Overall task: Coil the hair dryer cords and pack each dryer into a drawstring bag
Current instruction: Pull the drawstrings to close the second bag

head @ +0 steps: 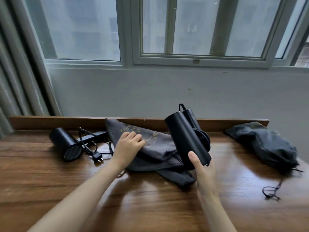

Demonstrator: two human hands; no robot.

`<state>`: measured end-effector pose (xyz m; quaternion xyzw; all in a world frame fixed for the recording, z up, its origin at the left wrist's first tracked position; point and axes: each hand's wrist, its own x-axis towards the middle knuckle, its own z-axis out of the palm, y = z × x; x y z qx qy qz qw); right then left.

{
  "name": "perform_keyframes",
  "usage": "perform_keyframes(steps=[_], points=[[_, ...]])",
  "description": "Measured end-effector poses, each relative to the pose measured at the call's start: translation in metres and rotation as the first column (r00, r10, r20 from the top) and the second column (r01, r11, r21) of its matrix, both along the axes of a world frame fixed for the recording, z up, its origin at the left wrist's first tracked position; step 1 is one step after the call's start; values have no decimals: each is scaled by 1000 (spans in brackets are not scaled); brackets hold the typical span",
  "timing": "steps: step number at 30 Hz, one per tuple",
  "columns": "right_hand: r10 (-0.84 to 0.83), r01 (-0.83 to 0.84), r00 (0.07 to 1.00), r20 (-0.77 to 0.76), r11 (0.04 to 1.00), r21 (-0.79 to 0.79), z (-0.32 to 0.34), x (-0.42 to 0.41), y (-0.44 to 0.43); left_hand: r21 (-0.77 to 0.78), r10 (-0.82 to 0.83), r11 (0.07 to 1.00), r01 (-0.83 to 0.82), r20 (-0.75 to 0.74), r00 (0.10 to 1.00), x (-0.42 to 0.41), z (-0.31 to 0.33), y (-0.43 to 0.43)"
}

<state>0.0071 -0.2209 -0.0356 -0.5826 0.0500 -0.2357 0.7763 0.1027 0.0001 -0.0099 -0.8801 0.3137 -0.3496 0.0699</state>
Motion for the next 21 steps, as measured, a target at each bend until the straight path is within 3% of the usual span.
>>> perform_keyframes(steps=[4, 6, 10, 14, 15, 17, 19, 21], points=[[39, -38, 999, 17, 998, -47, 0, -4, 9, -63, 106, 993, -103, 42, 993, -15, -7, 52], [68, -67, 998, 15, 996, -67, -1, -5, 14, -125, 83, 989, -85, -20, 996, -27, -12, 70], [105, -105, 994, -6, 989, -106, -2, -9, 23, -91, 0, 996, -19, -195, 981, -49, -11, 77], [117, -125, 990, -73, 986, -112, -1, -13, 31, -364, -92, 931, -19, -284, 954, -78, -4, 47], [122, -131, 989, -85, 985, -113, -2, -14, 32, -334, -111, 943, 15, -270, 956, -85, -6, 33], [135, -145, 987, -82, 981, -132, -2, -17, 32, -128, -48, 992, 9, -305, 951, -94, -16, 5], [148, -159, 986, -73, 973, -166, -2, -19, 31, 12, 119, 992, -125, -420, 900, -95, -23, -15], [154, -162, 987, -54, 968, -194, -2, -22, 29, 24, 213, 974, -226, -439, 873, -91, -32, -27]])
